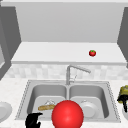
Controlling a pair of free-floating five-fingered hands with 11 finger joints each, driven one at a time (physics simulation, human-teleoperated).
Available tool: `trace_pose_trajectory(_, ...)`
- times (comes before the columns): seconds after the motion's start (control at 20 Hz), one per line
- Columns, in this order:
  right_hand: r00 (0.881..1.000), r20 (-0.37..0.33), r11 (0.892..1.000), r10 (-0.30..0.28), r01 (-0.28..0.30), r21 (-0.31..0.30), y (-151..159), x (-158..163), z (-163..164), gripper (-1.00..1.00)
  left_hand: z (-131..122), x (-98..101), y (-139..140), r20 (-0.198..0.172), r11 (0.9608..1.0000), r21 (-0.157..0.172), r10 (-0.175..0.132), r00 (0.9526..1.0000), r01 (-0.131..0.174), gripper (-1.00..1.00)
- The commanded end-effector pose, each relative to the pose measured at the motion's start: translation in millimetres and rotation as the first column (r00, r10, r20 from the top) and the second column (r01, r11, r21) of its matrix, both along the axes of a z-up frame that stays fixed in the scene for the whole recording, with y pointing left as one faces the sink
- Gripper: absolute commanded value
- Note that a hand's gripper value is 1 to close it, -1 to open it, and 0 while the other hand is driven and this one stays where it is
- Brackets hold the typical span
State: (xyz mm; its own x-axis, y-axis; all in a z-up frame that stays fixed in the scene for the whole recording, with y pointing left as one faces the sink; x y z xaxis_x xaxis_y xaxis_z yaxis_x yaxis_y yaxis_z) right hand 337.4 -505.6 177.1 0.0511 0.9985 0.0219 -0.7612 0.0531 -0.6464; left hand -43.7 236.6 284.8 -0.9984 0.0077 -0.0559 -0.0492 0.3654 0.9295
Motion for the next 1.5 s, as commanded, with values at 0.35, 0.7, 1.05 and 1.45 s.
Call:
trace_pose_trajectory(0.35, 0.997, 0.075, 1.000, 0.000, 0.002, -0.028, 59.7, -40.6, -1.7, -1.00, 0.0, 0.0, 0.0, 0.000, 1.0000, 0.000, 0.000, 1.0000, 0.000, 0.00)
trace_pose_trajectory(0.7, 0.992, 0.122, 1.000, -0.008, 0.007, 0.001, 85.3, -93.6, -8.8, -1.00, 0.0, 0.0, 0.0, 0.000, 1.0000, 0.000, 0.000, 1.0000, 0.000, 0.00)
trace_pose_trajectory(1.05, 0.993, 0.121, 1.000, -0.009, 0.009, 0.006, 106.9, -136.8, -17.5, -1.00, 0.0, 0.0, 0.0, 0.000, 1.0000, 0.000, 0.000, 1.0000, 0.000, 0.00)
trace_pose_trajectory(1.45, 0.998, 0.068, 1.000, -0.005, 0.004, 0.016, 113.1, -139.5, -21.1, -1.00, 0.0, 0.0, 0.0, 0.000, 1.0000, 0.000, 0.000, 1.0000, 0.000, 0.00)
